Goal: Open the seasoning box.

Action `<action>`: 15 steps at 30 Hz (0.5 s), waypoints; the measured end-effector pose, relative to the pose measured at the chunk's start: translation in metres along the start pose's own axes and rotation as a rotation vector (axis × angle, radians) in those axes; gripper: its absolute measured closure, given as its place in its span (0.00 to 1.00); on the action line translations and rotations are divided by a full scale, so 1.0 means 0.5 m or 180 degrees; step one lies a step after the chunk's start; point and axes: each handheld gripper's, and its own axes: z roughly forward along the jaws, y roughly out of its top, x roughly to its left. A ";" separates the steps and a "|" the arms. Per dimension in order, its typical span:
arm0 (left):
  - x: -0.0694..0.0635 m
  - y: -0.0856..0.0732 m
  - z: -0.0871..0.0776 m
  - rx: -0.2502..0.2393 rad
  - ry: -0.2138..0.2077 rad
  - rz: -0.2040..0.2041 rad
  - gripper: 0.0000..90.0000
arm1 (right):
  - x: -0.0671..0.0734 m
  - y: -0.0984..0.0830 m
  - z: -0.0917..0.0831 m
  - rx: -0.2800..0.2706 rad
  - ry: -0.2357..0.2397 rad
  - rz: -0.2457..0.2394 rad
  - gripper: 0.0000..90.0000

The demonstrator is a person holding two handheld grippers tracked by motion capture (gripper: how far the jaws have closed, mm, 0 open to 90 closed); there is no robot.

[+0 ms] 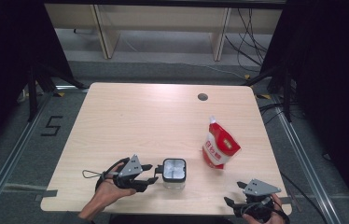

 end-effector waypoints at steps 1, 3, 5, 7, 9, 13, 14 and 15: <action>0.000 0.000 -0.004 0.0013 0.0016 -0.0022 0.50 | 0.002 0.001 -0.001 0.0019 0.0015 0.0057 0.30; 0.000 0.001 -0.010 -0.0043 -0.0013 -0.0047 0.49 | 0.003 0.001 -0.001 0.0015 0.0027 0.0080 0.30; -0.002 0.002 -0.017 -0.0030 -0.0011 -0.0147 0.47 | 0.003 0.002 -0.001 0.0009 0.0025 0.0084 0.30; 0.000 0.006 -0.023 0.0016 -0.0006 -0.0111 0.47 | 0.003 0.002 -0.001 0.0005 0.0033 0.0088 0.30; -0.003 0.007 -0.025 -0.0027 -0.0023 -0.0174 0.47 | 0.004 0.002 -0.001 -0.0003 0.0033 0.0107 0.29; -0.005 0.016 -0.034 -0.0046 -0.0036 -0.0198 0.50 | 0.005 0.002 -0.002 -0.0082 0.0058 0.0222 0.24; -0.004 0.017 -0.038 -0.0059 -0.0024 -0.0203 0.51 | 0.003 0.003 -0.001 -0.0123 0.0087 0.0212 0.22; -0.005 0.018 -0.040 -0.0110 -0.0006 -0.0247 0.53 | 0.008 0.004 -0.003 -0.0149 0.0105 0.0297 0.21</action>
